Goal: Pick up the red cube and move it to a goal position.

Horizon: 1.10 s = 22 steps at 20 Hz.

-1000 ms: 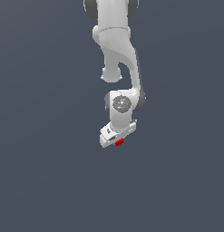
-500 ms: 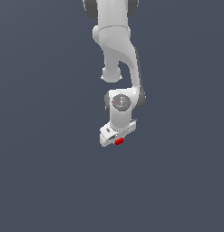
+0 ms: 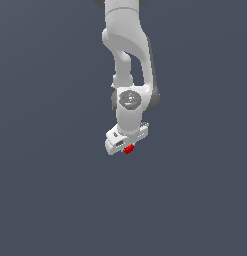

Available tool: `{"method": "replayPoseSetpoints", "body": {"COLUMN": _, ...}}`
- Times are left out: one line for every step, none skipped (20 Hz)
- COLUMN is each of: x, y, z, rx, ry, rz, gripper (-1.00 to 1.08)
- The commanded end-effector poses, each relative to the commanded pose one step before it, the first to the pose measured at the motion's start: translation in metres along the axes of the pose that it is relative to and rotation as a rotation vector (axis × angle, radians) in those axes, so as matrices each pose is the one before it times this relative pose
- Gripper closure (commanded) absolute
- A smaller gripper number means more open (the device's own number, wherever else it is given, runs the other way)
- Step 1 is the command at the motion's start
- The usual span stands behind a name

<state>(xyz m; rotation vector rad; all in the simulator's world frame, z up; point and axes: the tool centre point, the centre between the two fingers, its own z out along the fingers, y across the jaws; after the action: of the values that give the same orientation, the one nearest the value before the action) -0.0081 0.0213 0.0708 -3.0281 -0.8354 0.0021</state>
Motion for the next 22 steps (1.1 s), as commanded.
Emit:
{"method": "replayPoseSetpoints", "body": {"x": -0.00686, "y": 0.00296, "z": -0.01974, "rx": -0.00097, "ry": 0.00128, "rz": 0.00027, "gripper": 1.08}}
{"method": "replayPoseSetpoints", "body": {"x": -0.00325, "y": 0.00122, "z": -0.00886, "rx": 0.00000, "ry": 0.00000, "rz": 0.00000, "gripper": 1.08}}
{"method": "replayPoseSetpoints", "body": {"x": -0.00326, "y": 0.00101, "z": -0.00934, "rx": -0.00035, "ry": -0.00036, "rz": -0.00047, "gripper": 1.08}}
{"method": "replayPoseSetpoints", "body": {"x": -0.00361, "y": 0.00136, "z": -0.00992, "rx": 0.00000, "ry": 0.00000, "rz": 0.00000, "gripper": 1.08}}
{"method": "replayPoseSetpoints", "body": {"x": -0.00367, "y": 0.00138, "z": -0.01016, "rx": 0.00000, "ry": 0.00000, "rz": 0.00000, "gripper": 1.08}}
{"method": "replayPoseSetpoints", "body": {"x": -0.00370, "y": 0.00140, "z": -0.01030, "rx": 0.00000, "ry": 0.00000, "rz": 0.00000, "gripper": 1.08}}
{"method": "replayPoseSetpoints", "body": {"x": -0.00374, "y": 0.00141, "z": -0.01046, "rx": 0.00000, "ry": 0.00000, "rz": 0.00000, "gripper": 1.08}}
{"method": "replayPoseSetpoints", "body": {"x": -0.00378, "y": 0.00143, "z": -0.01064, "rx": 0.00000, "ry": 0.00000, "rz": 0.00000, "gripper": 1.08}}
{"method": "replayPoseSetpoints", "body": {"x": -0.00382, "y": 0.00145, "z": -0.01084, "rx": 0.00000, "ry": 0.00000, "rz": 0.00000, "gripper": 1.08}}
{"method": "replayPoseSetpoints", "body": {"x": -0.00376, "y": 0.00131, "z": -0.01103, "rx": 0.00070, "ry": 0.00037, "rz": -0.00058, "gripper": 1.08}}
{"method": "replayPoseSetpoints", "body": {"x": -0.00394, "y": 0.00151, "z": -0.01132, "rx": 0.00000, "ry": 0.00000, "rz": 0.00000, "gripper": 1.08}}
{"method": "replayPoseSetpoints", "body": {"x": -0.00401, "y": 0.00155, "z": -0.01161, "rx": 0.00000, "ry": 0.00000, "rz": 0.00000, "gripper": 1.08}}
{"method": "replayPoseSetpoints", "body": {"x": -0.00410, "y": 0.00162, "z": -0.01187, "rx": 0.00054, "ry": 0.00041, "rz": -0.00016, "gripper": 1.08}}
{"method": "replayPoseSetpoints", "body": {"x": -0.00404, "y": 0.00159, "z": -0.01185, "rx": 0.00000, "ry": 0.00000, "rz": 0.00000, "gripper": 1.08}}
{"method": "replayPoseSetpoints", "body": {"x": -0.00402, "y": 0.00160, "z": -0.01185, "rx": 0.00000, "ry": 0.00000, "rz": 0.00000, "gripper": 1.08}}
{"method": "replayPoseSetpoints", "body": {"x": -0.00400, "y": 0.00164, "z": -0.01177, "rx": 0.00053, "ry": 0.00041, "rz": -0.00018, "gripper": 1.08}}
{"method": "replayPoseSetpoints", "body": {"x": -0.00386, "y": 0.00158, "z": -0.01151, "rx": 0.00000, "ry": 0.00000, "rz": 0.00000, "gripper": 1.08}}
{"method": "replayPoseSetpoints", "body": {"x": -0.00375, "y": 0.00156, "z": -0.01126, "rx": 0.00000, "ry": 0.00000, "rz": 0.00000, "gripper": 1.08}}
{"method": "replayPoseSetpoints", "body": {"x": -0.00372, "y": 0.00163, "z": -0.01104, "rx": 0.00052, "ry": 0.00043, "rz": -0.00014, "gripper": 1.08}}
{"method": "replayPoseSetpoints", "body": {"x": -0.00354, "y": 0.00155, "z": -0.01074, "rx": 0.00000, "ry": 0.00000, "rz": 0.00000, "gripper": 1.08}}
{"method": "replayPoseSetpoints", "body": {"x": -0.00342, "y": 0.00154, "z": -0.01045, "rx": 0.00000, "ry": 0.00000, "rz": 0.00000, "gripper": 1.08}}
{"method": "replayPoseSetpoints", "body": {"x": -0.00329, "y": 0.00151, "z": -0.01012, "rx": 0.00000, "ry": 0.00000, "rz": 0.00000, "gripper": 1.08}}
